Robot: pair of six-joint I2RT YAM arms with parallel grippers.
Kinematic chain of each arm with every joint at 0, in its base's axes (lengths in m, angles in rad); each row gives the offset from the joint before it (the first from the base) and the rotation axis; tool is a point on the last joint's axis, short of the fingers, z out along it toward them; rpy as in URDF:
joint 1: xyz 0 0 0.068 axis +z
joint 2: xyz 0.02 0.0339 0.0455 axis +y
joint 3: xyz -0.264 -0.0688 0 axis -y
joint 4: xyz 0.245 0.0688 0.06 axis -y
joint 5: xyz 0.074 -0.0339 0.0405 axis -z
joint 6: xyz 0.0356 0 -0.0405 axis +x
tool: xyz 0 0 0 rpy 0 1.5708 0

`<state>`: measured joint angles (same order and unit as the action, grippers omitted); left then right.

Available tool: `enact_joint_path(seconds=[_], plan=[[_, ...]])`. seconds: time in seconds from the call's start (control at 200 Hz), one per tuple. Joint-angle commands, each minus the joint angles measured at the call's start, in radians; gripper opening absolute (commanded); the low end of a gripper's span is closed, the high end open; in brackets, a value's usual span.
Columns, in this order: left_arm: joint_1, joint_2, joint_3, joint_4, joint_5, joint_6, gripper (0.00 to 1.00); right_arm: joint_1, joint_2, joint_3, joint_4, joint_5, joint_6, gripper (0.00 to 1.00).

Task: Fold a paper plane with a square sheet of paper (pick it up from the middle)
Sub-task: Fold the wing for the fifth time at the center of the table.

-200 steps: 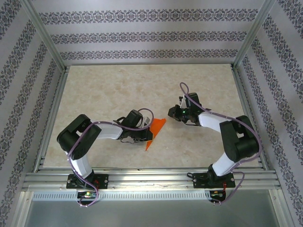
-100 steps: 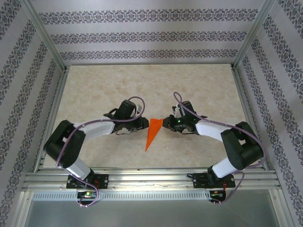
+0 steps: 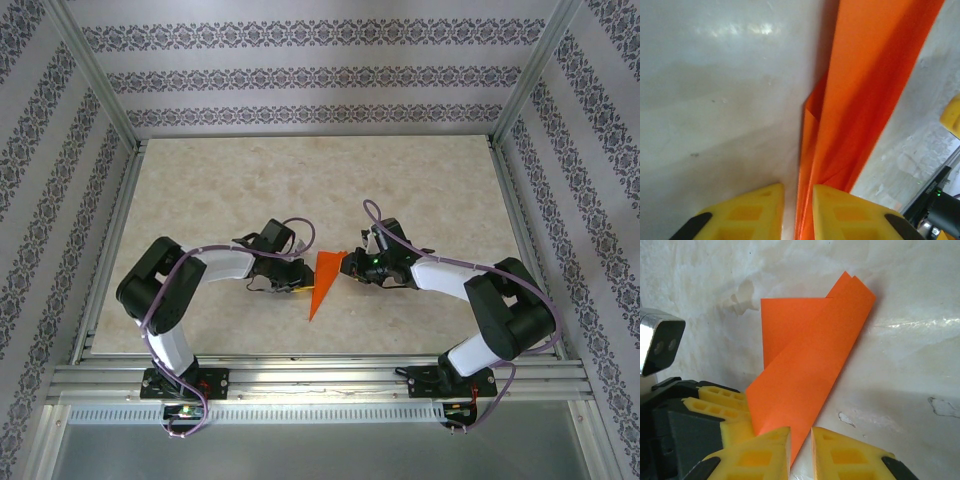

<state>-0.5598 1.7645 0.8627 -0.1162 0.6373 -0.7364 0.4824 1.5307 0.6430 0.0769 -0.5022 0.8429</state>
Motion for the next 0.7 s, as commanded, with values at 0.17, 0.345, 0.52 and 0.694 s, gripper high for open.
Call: enact_joint_path(seconds=[0.17, 0.345, 0.52, 0.694], plan=[[0.001, 0.026, 0.033, 0.02, 0.057, 0.024, 0.24, 0.007, 0.024, -0.002, 0.023, 0.0, 0.012, 0.19], [0.001, 0.025, 0.01, 0.093, 0.103, -0.006, 0.25, 0.011, 0.054, 0.001, 0.031, -0.03, 0.013, 0.19], [0.0, 0.042, -0.005, 0.145, 0.131, -0.032, 0.26, 0.022, 0.092, 0.004, 0.039, -0.047, 0.014, 0.18], [-0.005, 0.045, 0.005, 0.105, 0.109, -0.017, 0.28, 0.029, 0.108, 0.004, 0.045, -0.05, 0.017, 0.18]])
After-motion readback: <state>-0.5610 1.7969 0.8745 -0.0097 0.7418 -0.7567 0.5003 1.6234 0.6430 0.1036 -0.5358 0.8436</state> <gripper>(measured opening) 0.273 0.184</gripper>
